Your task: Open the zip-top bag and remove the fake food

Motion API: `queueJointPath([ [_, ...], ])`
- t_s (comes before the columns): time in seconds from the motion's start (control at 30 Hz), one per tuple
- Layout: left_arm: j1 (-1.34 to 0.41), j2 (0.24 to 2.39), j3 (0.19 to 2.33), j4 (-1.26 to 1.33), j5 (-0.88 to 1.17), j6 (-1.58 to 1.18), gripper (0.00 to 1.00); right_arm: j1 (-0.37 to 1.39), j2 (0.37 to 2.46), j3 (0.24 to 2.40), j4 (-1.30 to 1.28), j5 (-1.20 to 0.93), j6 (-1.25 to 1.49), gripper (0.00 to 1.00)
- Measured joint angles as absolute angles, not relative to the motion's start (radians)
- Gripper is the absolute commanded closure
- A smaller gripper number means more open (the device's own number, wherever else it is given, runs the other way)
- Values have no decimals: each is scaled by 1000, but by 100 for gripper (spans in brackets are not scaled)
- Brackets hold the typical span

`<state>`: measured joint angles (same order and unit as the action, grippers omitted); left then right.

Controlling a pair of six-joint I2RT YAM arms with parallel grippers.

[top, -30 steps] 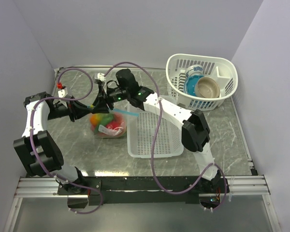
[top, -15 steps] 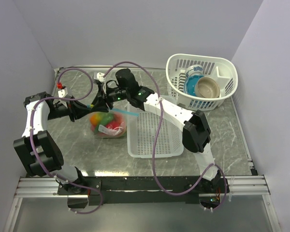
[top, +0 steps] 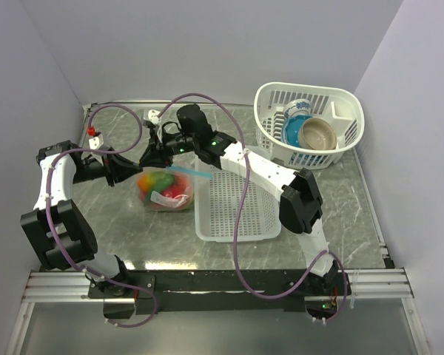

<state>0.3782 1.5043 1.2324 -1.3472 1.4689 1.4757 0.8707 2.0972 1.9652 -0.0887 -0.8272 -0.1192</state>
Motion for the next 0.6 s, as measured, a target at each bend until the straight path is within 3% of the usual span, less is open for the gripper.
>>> queueJointPath([
  [0.6,378,1504,1232,-1347,1469,1475,84,871,2097,1969,-93,-793,-126,100],
])
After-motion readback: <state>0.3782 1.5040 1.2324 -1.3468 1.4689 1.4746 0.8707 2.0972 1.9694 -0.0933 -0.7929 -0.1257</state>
